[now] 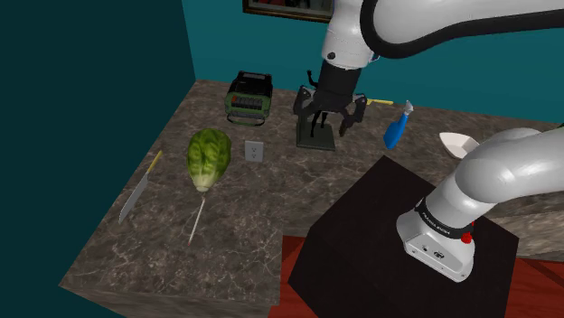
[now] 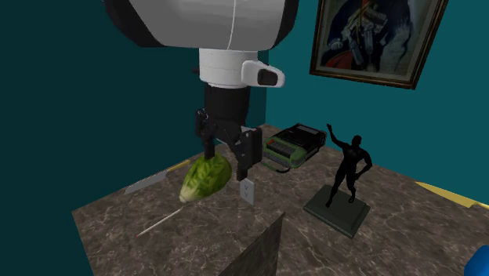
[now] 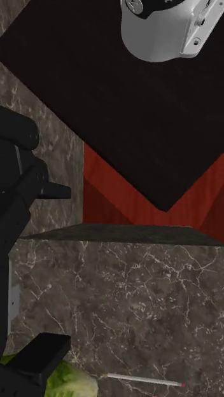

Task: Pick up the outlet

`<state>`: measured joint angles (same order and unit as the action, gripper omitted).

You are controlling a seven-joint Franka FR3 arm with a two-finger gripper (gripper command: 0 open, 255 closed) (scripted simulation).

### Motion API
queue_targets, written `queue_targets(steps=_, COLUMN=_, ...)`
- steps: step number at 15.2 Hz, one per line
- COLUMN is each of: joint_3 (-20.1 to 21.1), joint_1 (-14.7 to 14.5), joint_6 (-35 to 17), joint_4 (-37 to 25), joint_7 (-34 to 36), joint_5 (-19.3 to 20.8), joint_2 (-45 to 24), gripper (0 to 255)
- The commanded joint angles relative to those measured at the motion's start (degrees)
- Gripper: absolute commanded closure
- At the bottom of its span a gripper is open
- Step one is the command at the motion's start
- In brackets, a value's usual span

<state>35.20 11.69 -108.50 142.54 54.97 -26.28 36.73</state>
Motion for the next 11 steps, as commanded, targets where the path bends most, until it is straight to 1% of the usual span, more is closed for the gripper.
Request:
queue_targets(steps=1, joint_3=4.39, joint_1=2.36, joint_6=-3.16, joint_4=-1.80, joint_7=8.03, joint_5=-1.23, joint_2=-3.76, gripper=0)
queue_targets(steps=4, joint_3=10.91, joint_1=7.00, joint_6=-8.20, joint_4=-4.76, joint_7=19.15, joint_5=-1.09, joint_2=-10.22, gripper=0)
queue_targets(steps=7, joint_3=18.02, joint_1=12.84, joint_6=-13.46, joint_4=-8.17, joint_7=31.19, joint_5=1.61, joint_2=-17.81, gripper=0)
queue_targets(steps=9, joint_3=23.17, joint_1=17.35, joint_6=-17.08, joint_4=-10.58, joint_7=40.38, joint_5=5.68, joint_2=-23.91, gripper=0)
queue_targets(steps=10, joint_3=25.82, joint_1=19.71, joint_6=-18.89, joint_4=-11.81, joint_7=45.60, joint_5=8.80, joint_2=-27.51, gripper=0)
queue_targets(steps=11, joint_3=28.43, joint_1=22.03, joint_6=-20.65, joint_4=-13.06, joint_7=51.47, joint_5=12.94, joint_2=-31.64, gripper=0)
